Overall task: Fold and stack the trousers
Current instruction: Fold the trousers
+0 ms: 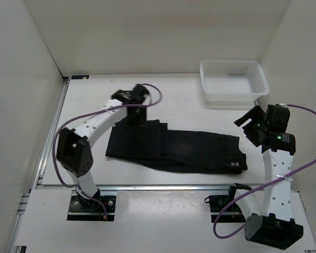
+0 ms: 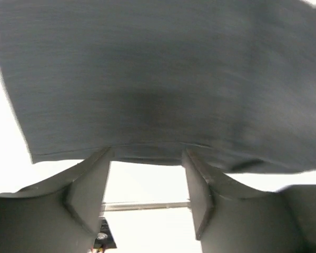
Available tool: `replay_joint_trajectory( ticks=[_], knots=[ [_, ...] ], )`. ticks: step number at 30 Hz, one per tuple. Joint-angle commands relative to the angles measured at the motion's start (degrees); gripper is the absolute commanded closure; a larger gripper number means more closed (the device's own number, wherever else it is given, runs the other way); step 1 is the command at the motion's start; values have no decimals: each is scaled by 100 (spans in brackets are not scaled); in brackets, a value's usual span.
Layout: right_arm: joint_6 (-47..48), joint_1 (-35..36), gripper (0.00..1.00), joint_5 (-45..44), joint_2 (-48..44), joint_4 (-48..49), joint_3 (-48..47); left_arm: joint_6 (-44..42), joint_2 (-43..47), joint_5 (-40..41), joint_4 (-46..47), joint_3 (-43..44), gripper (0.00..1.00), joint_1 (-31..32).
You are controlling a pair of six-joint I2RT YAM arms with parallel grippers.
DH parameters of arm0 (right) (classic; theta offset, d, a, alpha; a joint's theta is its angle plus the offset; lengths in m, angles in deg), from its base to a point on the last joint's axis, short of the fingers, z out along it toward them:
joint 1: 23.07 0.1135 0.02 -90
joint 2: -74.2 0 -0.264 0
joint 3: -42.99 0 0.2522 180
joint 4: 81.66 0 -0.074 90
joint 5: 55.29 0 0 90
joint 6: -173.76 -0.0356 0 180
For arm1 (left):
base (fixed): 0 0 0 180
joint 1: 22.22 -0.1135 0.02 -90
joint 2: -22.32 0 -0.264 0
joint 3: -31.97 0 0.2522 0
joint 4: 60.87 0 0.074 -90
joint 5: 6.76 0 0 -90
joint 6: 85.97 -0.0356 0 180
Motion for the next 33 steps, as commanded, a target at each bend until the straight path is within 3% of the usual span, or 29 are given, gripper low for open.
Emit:
replay_joint_trajectory(
  ticks=[1, 2, 5, 11, 14, 20, 23, 24, 25, 26, 27, 29, 33],
  knots=[
    [162, 72, 16, 44, -97, 59, -46, -201, 730, -219, 290, -748, 27, -1111],
    [162, 72, 15, 44, -97, 59, -46, -262, 731, -394, 492, -1098, 22, -1645],
    [214, 72, 15, 44, -97, 59, -46, -262, 801, -536, 739, -1452, 7, -2394],
    [214, 72, 15, 97, -97, 59, 7, -131, 169, -782, 1187, -1664, 7, -3055],
    [214, 72, 15, 97, -97, 59, 7, -262, -24, -1273, 1381, -1857, 7, -3293],
    [214, 72, 15, 149, 8, 59, -46, -640, -419, -2012, 1671, -2296, 9, -3356],
    [214, 72, 15, 202, 9, 112, -46, -640, -543, -2206, 1671, -2244, 26, -3154],
    [214, 72, 15, 202, 9, 112, -46, -640, -613, -2276, 1671, -2244, 38, -3153],
    [214, 72, 15, 202, 9, 112, -46, -640, -614, -2381, 1671, -2192, 70, -3093],
    [214, 72, 15, 202, 9, 112, -46, -640, -614, -2382, 1671, -2191, 85, -3092],
    [214, 72, 15, 202, 9, 112, -46, -640, -466, -2382, 1671, -2191, 90, -3092],
    [214, 72, 15, 150, 9, 112, 15, -579, -237, -2216, 1611, -2078, 90, -3214],
    [214, 125, 12, 149, 9, 173, 174, -263, 693, -1119, 1066, -1613, 90, -3645]
  ],
)
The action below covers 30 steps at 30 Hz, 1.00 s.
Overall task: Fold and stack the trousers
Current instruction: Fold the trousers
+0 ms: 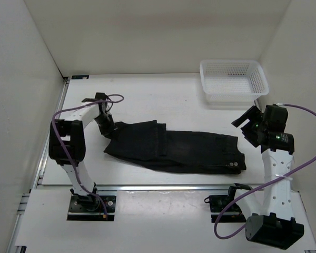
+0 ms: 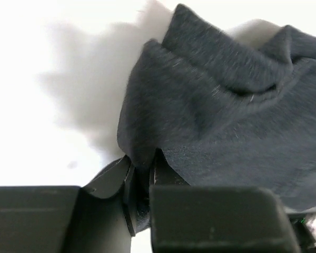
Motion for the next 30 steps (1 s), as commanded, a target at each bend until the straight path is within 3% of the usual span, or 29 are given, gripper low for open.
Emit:
replay_joint_trajectory(
  ticks=[1, 5, 9, 12, 17, 19, 20, 23, 27, 30],
  knots=[
    [88, 51, 12, 44, 4, 132, 178, 209, 1069, 1218, -531, 648, 90, -521],
    [332, 51, 11, 368, 241, 263, 381, 210, 1492, 2074, -1201, 1867, 90, -646],
    [685, 234, 16, 1290, 697, 701, 704, 78, 1492, 2084, -1693, 2740, 90, -489],
    [737, 733, 25, 1538, 996, 913, 863, 78, 1492, 2023, -1896, 2926, 90, -77],
    [536, 1613, 43, 1161, 1305, 1125, 864, 394, 1677, 1846, -1897, 2768, 90, 627],
    [536, 1825, 44, 1161, 1559, 1204, 864, 657, 1677, 1917, -1897, 2716, 90, 1040],
    [536, 1948, 40, 1222, 1665, 1378, 864, 745, 1677, 1986, -1897, 2715, 90, 1180],
    [597, 2580, 15, 1398, 2209, 1581, 724, 1123, 1528, 2092, -1897, 2785, 90, 1699],
    [247, 3539, 8, 1398, 2885, 2072, 653, 1747, 1142, 2487, -2081, 3083, 90, 2376],
    [-60, 3890, 10, 1450, 3421, 2486, 653, 2187, 817, 2708, -2257, 3322, 90, 2755]
  ],
)
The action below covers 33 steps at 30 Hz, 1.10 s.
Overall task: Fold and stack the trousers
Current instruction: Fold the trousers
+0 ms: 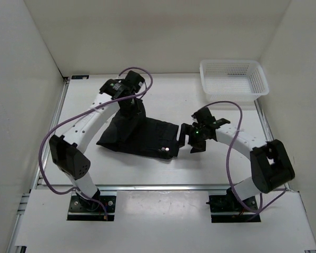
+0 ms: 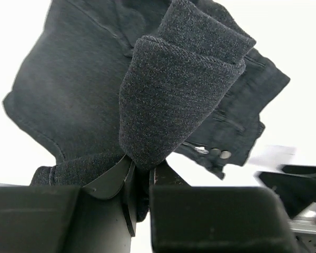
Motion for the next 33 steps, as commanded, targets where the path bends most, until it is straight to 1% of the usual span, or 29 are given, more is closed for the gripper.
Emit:
replay_joint_trajectory(
  ticks=[1, 2, 3, 5, 6, 8, 9, 11, 13, 14, 17, 21, 22, 23, 25, 26, 27, 28, 29, 30, 31, 32, 33],
  knots=[
    [-392, 320, 12, 150, 461, 703, -254, 779, -205, 319, -135, 390, 90, 298],
    [-392, 460, 15, 98, 567, 783, -324, 850, -205, 319, -135, 452, 90, 377],
    [-453, 513, 24, 45, 777, 844, -377, 851, -284, 319, -135, 452, 90, 378],
    [-506, 645, 34, -8, 1084, 898, -509, 974, -337, 380, -135, 557, 90, 378],
    [-506, 646, 45, -8, 1191, 950, -648, 1052, -337, 432, -135, 558, 90, 378],
    [-506, 769, 59, -69, 1498, 950, -798, 1166, -337, 494, -135, 663, 90, 378],
    [-506, 847, 75, -70, 1587, 950, -956, 1220, -337, 494, -135, 663, 90, 378],
    [-559, 936, 89, -227, 1798, 950, -1124, 1483, -337, 494, -135, 663, 90, 430],
    [-559, 1075, 100, -289, 1868, 950, -1291, 1702, -416, 494, -135, 724, 90, 483],
    [-559, 1076, 100, -376, 1930, 950, -1431, 1912, -416, 494, -135, 725, 90, 544],
    [-559, 1199, 100, -430, 2044, 889, -1607, 2212, -723, 626, -135, 1093, 90, 764],
    [-559, 1392, 100, -570, 2045, 783, -1661, 2275, -953, 626, -205, 1401, 90, 949],
    [-559, 1393, 94, -649, 1923, 688, -1661, 2336, -1013, 626, -205, 1402, 90, 949],
    [-559, 1462, 58, -745, 1852, 521, -1661, 2336, -1014, 626, -205, 1402, 90, 949],
    [-498, 1516, 15, -1157, 1520, 292, -1661, 2336, -1014, 679, -205, 1340, 90, 949],
    [-498, 1516, 10, -1307, 1378, 39, -1591, 2336, -962, 757, -205, 1279, 90, 949],
    [-445, 1516, 7, -1448, 1037, -94, -1590, 2388, -961, 828, -205, 1279, 90, 949],
    [-393, 1463, 5, -1580, 842, -217, -1495, 2389, -961, 828, -205, 1226, 90, 949],
    [-392, 1463, 4, -1816, 623, -454, -1424, 2389, -961, 828, -205, 1226, 90, 949],
    [-392, 1324, 2, -1914, 151, -586, -1249, 2389, -961, 828, -205, 1226, 90, 949],
    [-392, 1235, 2, -1985, -124, -701, -1143, 2389, -1031, 828, -205, 1287, 90, 949],
    [-392, 999, 2, -1986, -405, -928, -1020, 2389, -1084, 828, -205, 1287, 90, 949],
    [-392, 849, 2, -2046, -999, -1035, -749, 2459, -1084, 828, -205, 1287, 90, 949]
  ],
)
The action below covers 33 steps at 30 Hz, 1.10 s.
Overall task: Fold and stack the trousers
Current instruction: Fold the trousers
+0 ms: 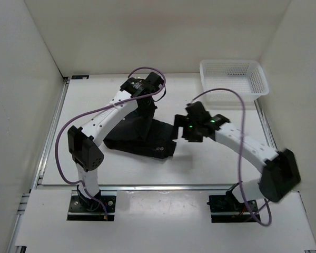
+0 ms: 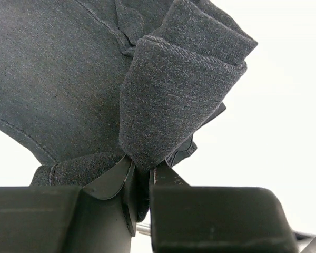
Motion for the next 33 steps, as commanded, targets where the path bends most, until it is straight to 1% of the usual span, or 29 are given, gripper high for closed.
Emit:
replay_joint_trajectory(
  ticks=[1, 2, 3, 4, 5, 6, 7, 8, 10, 11, 12, 13, 14, 15, 16, 17, 18, 19, 20, 21, 22, 23, 24, 25, 26, 28, 30, 33],
  knots=[
    [104, -566, 2, -511, -1310, -819, 464, 249, 55, 151, 95, 138, 90, 79],
    [104, -950, 2, -511, -1609, -951, 578, 250, 54, 151, 95, 207, 88, 79],
    [191, -1163, 2, -571, -2186, -1213, 684, 250, -120, 73, 95, 269, 72, 167],
    [244, -1383, 2, -572, -2461, -1364, 859, 76, -217, -137, 234, 348, 56, 333],
    [306, -1820, 2, -642, -2699, -1487, 921, -30, -323, -278, 322, 575, 38, 447],
    [463, -2042, 2, -703, -3102, -1732, 974, -171, -594, -454, 419, 734, 17, 562],
    [552, -2253, 2, -704, -3271, -1821, 975, -372, -736, -751, 420, 936, 4, 659],
    [553, -2586, 1, -634, -3508, -1822, 1123, -444, -859, -841, 368, 1320, 4, 729],
    [623, -2703, 2, -275, -3580, -1735, 1124, -523, -930, -904, 314, 1543, 4, 730],
    [623, -2764, 2, -186, -3580, -1734, 1124, -593, -826, -904, 314, 1605, 4, 730],
    [623, -2765, 7, -90, -3485, -1734, 1124, -646, -590, -852, 314, 1606, 6, 625],
    [623, -2765, 8, -19, -3423, -1673, 1072, -707, -448, -851, 314, 1606, 6, 546],
    [623, -2765, 12, 86, -3300, -1612, 1071, -839, -299, -851, 314, 1432, 9, 345],
    [684, -2765, 20, 357, -3238, -1542, 1071, -918, -132, -851, 314, 1299, 10, 239],
    [684, -2643, 35, 481, -3159, -1393, 1071, -997, 209, -851, 314, 1133, 12, 133],
    [684, -2563, 46, 613, -3002, -1296, 1019, -1085, 378, -642, 314, 931, 16, 28],
    [632, -2458, 54, 710, -2905, -1199, 1019, -1147, 553, -501, 314, 476, 27, -173],
    [562, -2179, 70, 772, -2791, -998, 940, -1226, 903, -378, 314, 211, 31, -288],
    [500, -2011, 73, 903, -2528, -865, 835, -1227, 1054, -246, 314, -62, 34, -403],
    [352, -1835, 73, 904, -2361, -742, 756, -1296, 1195, -158, 314, -578, 35, -700],
    [281, -1441, 69, 974, -2185, -628, 651, -1375, 1327, -157, 314, -818, 35, -859],
    [280, -1237, 39, 1053, -1774, -375, 528, -1376, 1546, -105, 314, -1038, 30, -1018],
    [280, -1044, 27, 1132, -1535, -285, 231, -1437, 1653, -104, 375, -1423, 26, -1306],
    [219, -694, 20, 1133, -1063, -206, 62, -1533, 1749, -104, 376, -1592, 22, -1422],
    [219, -534, 10, 1133, -832, -205, -113, -1534, 1924, -191, 445, -1733, 15, -1537],
    [219, -174, 6, 862, -262, -205, -534, -1674, 2075, -253, 498, -2031, 15, -1766],
    [166, -119, 3, 860, 74, -91, -712, -1745, 2268, -376, 560, -2199, 15, -1915],
    [104, 12, 3, 913, 750, -20, -1020, -1798, 2409, -437, 613, -2350, 15, -2047]
  ],
)
